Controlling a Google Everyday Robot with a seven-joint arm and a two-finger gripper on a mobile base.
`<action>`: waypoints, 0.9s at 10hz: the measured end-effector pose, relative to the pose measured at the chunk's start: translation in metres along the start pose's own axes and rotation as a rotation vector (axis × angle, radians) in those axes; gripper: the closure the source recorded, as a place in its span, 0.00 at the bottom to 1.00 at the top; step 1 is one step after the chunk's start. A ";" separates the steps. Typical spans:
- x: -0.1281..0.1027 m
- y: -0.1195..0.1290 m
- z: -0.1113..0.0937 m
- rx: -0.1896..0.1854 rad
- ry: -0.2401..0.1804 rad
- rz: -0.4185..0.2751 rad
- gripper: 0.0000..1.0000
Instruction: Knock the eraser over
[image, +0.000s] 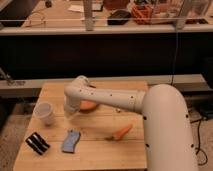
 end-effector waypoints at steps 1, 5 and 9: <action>-0.003 0.001 -0.002 0.000 0.003 -0.002 0.98; -0.052 -0.017 0.008 -0.004 0.019 -0.023 0.98; -0.074 -0.011 0.009 0.005 0.045 -0.040 0.98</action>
